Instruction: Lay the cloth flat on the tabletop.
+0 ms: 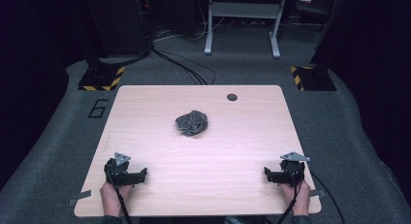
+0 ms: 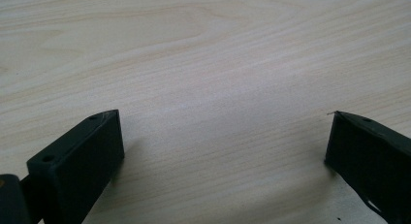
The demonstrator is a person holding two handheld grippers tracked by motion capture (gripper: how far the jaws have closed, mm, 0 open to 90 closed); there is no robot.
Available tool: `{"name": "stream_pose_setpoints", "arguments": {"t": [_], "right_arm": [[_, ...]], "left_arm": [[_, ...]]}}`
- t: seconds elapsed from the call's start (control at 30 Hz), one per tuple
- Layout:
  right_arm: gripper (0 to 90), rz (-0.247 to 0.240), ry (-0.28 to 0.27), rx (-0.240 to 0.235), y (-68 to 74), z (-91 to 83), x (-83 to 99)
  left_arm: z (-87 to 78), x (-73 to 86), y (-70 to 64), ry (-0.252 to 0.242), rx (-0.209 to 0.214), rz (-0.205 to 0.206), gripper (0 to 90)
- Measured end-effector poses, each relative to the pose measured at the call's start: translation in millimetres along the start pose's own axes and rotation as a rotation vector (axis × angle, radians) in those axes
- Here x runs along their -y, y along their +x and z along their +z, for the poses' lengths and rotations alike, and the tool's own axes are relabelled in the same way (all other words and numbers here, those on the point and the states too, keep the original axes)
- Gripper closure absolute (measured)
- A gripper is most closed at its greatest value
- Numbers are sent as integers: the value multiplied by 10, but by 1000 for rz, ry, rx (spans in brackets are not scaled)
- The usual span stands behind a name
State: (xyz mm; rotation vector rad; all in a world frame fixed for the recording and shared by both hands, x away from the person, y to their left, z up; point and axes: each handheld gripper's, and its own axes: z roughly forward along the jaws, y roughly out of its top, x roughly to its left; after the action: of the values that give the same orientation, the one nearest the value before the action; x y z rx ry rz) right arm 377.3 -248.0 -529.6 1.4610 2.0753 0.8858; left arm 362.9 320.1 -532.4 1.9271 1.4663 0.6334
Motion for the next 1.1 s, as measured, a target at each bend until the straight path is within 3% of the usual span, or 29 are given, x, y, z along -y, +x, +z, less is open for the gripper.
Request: {"name": "stream_pose_setpoints", "arguments": {"t": [0.13,0.23,0.37,0.57,0.7,0.97,1.1], "right_arm": [[30,0,-1,-1,0,1,-1],[35,1,-8,-4,2,0,1],[36,-3,-9,-5,-1,1,0],[36,-15,-7,-4,-9,0,-1],[37,-16,-7,-3,-9,0,-1],[38,-13,-4,-4,-7,0,-2],[39,-13,-4,-4,-7,0,-2]], "left_arm": [[4,-18,0,2,24,17,0],[-10,-74,-7,-17,44,-2,0],[-60,-293,-63,-40,74,27,0],[-11,-628,-171,-61,108,68,0],[109,-907,-288,-59,141,100,0],[340,-1244,-398,-48,190,95,0],[528,-1461,-556,-61,212,99,1]]}}
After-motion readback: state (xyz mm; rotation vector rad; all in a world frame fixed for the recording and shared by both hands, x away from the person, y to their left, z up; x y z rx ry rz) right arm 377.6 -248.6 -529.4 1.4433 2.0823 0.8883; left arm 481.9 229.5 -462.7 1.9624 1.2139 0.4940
